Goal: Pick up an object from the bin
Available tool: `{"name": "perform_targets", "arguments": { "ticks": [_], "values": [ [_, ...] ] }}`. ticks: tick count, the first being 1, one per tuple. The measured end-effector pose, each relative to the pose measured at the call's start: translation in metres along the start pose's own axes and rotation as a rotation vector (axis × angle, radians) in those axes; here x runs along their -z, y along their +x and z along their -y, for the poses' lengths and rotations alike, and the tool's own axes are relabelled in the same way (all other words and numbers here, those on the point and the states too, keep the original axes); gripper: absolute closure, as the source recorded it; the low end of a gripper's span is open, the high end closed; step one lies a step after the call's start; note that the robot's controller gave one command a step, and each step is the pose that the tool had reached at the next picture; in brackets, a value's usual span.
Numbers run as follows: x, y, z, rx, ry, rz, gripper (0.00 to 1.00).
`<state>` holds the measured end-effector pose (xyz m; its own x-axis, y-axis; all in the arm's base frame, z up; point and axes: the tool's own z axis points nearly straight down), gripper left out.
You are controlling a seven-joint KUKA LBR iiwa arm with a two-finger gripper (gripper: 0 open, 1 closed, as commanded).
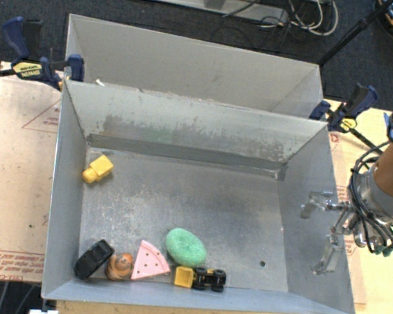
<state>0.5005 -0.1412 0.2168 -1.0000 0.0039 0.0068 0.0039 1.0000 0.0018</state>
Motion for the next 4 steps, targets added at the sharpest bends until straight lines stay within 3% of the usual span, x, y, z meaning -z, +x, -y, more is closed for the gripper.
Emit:
{"name": "perform_targets", "arguments": {
  "ticks": [1,2,4],
  "values": [
    [0.005,-0.002,-0.001,0.004,0.002,0.008,0.0],
    [-0.048,-0.041,-0.05,-0.02,0.003,0.015,0.0],
    [-0.11,-0.022,-0.105,-0.014,0.002,0.01,0.0]
  ]
}}
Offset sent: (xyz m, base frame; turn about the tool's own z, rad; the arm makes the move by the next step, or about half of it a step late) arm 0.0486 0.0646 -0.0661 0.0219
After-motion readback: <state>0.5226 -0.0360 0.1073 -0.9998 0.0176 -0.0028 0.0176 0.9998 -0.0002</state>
